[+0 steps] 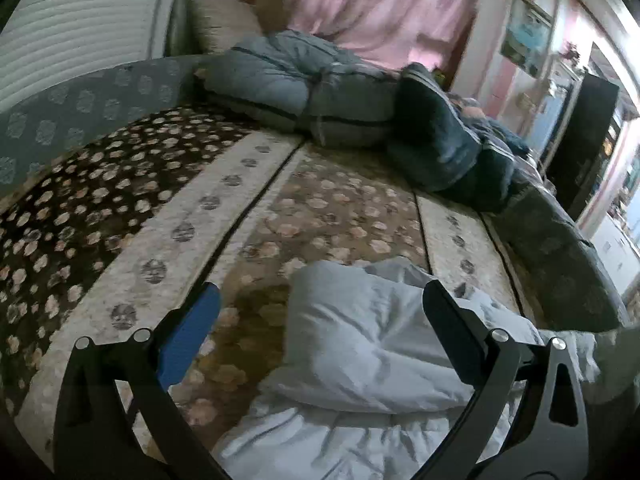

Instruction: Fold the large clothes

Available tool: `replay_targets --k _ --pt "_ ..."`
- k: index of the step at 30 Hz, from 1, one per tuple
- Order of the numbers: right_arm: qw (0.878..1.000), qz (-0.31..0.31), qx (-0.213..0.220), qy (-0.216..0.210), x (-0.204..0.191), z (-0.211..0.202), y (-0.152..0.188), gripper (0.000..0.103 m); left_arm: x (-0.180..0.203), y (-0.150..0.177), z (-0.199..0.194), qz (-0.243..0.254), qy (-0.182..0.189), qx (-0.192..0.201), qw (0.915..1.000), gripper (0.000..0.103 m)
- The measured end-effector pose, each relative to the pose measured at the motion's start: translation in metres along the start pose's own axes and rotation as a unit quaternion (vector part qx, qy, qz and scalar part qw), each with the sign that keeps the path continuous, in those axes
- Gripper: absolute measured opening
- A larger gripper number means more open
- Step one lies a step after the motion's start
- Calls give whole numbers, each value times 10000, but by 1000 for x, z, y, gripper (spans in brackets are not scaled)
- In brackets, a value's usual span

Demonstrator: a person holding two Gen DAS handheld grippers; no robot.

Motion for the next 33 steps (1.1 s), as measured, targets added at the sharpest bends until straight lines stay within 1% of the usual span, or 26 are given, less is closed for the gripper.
replay_targets --k 1,3,6,7,8,10,11,12,13,14,15,16,17,18,19,21,23,24,26,27,28,29,30,31,32,33 --pt "9998 -137 -80 -116 -18 10 5 4 5 1 0 48 37 -12 10000 100" --pt "9966 -596 -292 -487 -73 35 18 4 13 5 3 163 70 -30 9998 100" --pt "9846 -1340 -588 -962 -142 64 42 4 17 8 9 239 52 -91 9997 100" --pt "9803 -1545 -667 -1036 -156 70 49 5 14 8 12 219 21 -120 9997 100" --pt "9733 -1854 -788 -1103 -176 76 59 5 11 7 13 185 -10 -134 9997 100" --pt "9617 -2316 -969 -1100 -203 81 77 6 3 5 15 94 -73 -155 9998 100" --pt "9522 -2651 -1078 -1067 -218 86 89 7 0 3 16 60 -123 -145 9998 100" --pt "9477 -2788 -1128 -1067 -223 84 97 9 -5 2 17 30 -193 -136 9997 100" --pt "9428 -2914 -1184 -1107 -231 84 103 14 -7 2 17 10 -224 -135 9997 100" --pt "9386 -2975 -1196 -1270 -242 74 108 23 -9 2 16 -30 -266 -144 9995 100" --pt "9382 -2960 -1088 -1425 -251 67 107 66 -10 2 16 -67 -287 -163 9994 100" --pt "9403 -2932 -801 -1534 -259 54 99 98 -11 3 16 -96 -290 -178 9994 100" --pt "9400 -2969 -563 -1582 -267 39 93 100 -11 4 16 -122 -283 -197 9993 100" --pt "9375 -3077 -376 -1581 -274 28 87 100 -9 4 16 -137 -275 -210 9993 100" --pt "9349 -3159 -278 -1591 -279 20 84 100 -7 4 14 -141 -287 -198 9993 100" --pt "9304 -3278 107 -1636 -288 -2 71 101 -2 5 10 -111 -292 -171 9994 100" --pt "9305 -3320 317 -1515 -282 -13 59 101 6 9 5 -61 -234 -189 9995 100" --pt "9335 -3280 365 -1400 -273 -16 53 101 13 12 3 -13 -161 -217 9996 100" --pt "9429 -3096 321 -1187 -250 -13 41 101 27 21 -1 110 -38 -266 9996 100" --pt "9511 -2913 245 -998 -228 -10 37 101 37 27 -2 194 38 -325 9993 100" --pt "9559 -2793 179 -888 -213 -6 32 101 46 34 -2 242 108 -384 9989 100" --pt "9639 -2568 67 -698 -186 -1 27 101 58 41 -2 275 206 -475 9983 100" --pt "9681 -2438 7 -582 -166 4 22 101 66 48 -1 292 287 -553 9976 100" --pt "9755 -2169 -113 -352 -132 8 18 101 84 59 -1 340 444 -706 9959 100" --pt "9797 -1984 -181 -213 -110 11 15 101 96 69 -2 360 534 -795 9948 100" --pt "9863 -1628 -282 13 -74 13 12 101 106 76 -3 365 619 -876 9936 100"
Point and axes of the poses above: each gripper's, at about its wrist camera, not at the fingertips, and z roughly the way its jaws point, x to its right, y to its underside, the point moved 10 cm from there along z, roughly the way its jaws point, and after that the axes turned 10 degrees about -y, right-handed, at the moved point
